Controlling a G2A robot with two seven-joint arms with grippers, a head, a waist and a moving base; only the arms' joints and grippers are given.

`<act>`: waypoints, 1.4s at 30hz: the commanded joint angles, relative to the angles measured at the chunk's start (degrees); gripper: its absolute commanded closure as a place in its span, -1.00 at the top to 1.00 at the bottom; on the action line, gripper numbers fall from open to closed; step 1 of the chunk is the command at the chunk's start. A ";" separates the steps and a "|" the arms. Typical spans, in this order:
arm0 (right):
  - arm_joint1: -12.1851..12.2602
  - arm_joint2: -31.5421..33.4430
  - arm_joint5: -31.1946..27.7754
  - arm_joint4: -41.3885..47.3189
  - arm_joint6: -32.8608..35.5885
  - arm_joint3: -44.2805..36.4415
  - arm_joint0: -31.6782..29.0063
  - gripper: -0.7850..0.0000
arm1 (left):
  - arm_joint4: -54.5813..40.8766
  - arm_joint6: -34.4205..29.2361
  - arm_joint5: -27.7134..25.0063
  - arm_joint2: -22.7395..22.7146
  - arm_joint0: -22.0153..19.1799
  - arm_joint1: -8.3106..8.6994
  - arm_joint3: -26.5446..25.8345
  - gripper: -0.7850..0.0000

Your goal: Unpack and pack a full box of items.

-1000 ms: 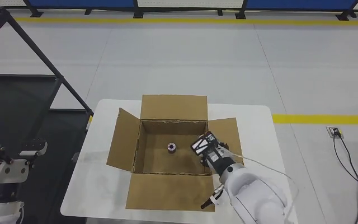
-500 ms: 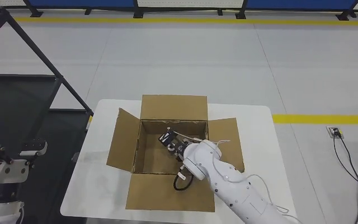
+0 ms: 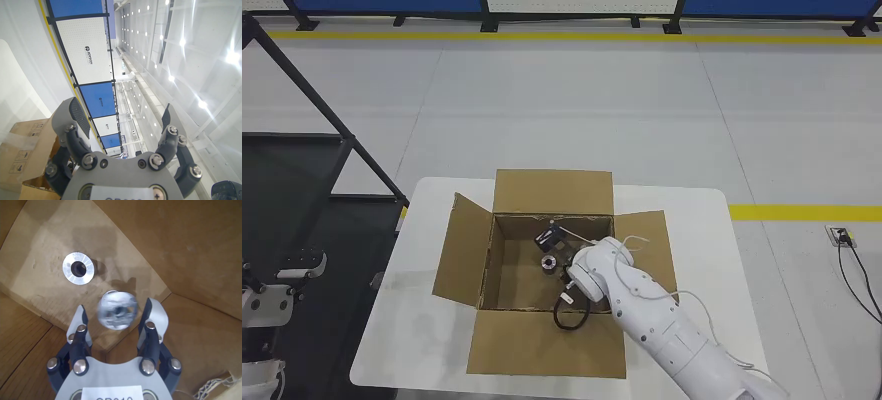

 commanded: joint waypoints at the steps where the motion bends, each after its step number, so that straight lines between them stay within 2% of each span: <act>1: 0.01 0.25 0.02 -0.39 0.17 -0.35 -0.21 0.93 | 0.00 0.00 0.00 0.00 0.00 0.00 0.00 1.00; 5: 0.37 1.30 1.07 -2.14 -0.19 -3.79 -1.61 1.00 | 0.00 0.00 0.00 0.00 0.00 0.00 0.00 1.00; 8: 1.51 3.92 0.36 -3.24 -0.54 -11.97 -4.68 1.00 | 0.00 0.00 0.00 0.00 0.00 0.00 0.00 1.00; 11: 3.33 7.97 -1.30 -5.20 -0.37 -25.14 -10.66 1.00 | 0.00 0.00 0.00 0.00 0.00 0.00 0.00 1.00; 15: 5.92 14.63 -5.91 -6.50 -1.13 -45.10 -22.31 1.00 | 0.00 0.00 0.00 0.00 0.00 0.00 0.00 1.00; 18: 7.35 19.57 -9.97 -5.45 -3.52 -55.85 -30.35 1.00 | 0.00 0.00 0.00 0.00 0.00 0.00 0.00 1.00; 28: 7.35 19.57 -9.97 -5.45 -3.52 -55.85 -30.35 1.00 | 0.00 0.00 0.00 0.00 0.00 0.00 0.00 1.00; 30: 7.35 19.57 -9.97 -5.45 -3.52 -55.85 -30.35 1.00 | 7.50 -0.98 -2.93 0.83 0.74 0.36 -1.23 1.00; 32: 7.34 21.17 -8.85 -2.77 -5.86 -54.29 -30.73 1.00 | 8.33 -3.18 1.03 3.63 0.89 0.62 -0.36 1.00; 35: 7.51 26.71 -8.75 6.39 -7.99 -53.83 -30.54 1.00 | 17.04 -9.40 7.97 7.39 -0.77 1.84 1.77 1.00; 38: 8.12 34.22 -10.43 16.32 -8.80 -55.06 -32.13 1.00 | 28.61 -11.21 10.04 12.10 -3.90 2.92 5.49 1.00; 42: 8.94 44.46 -10.51 26.44 -11.63 -56.98 -35.94 1.00 | 34.28 -15.22 12.13 17.23 -7.22 3.74 9.41 1.00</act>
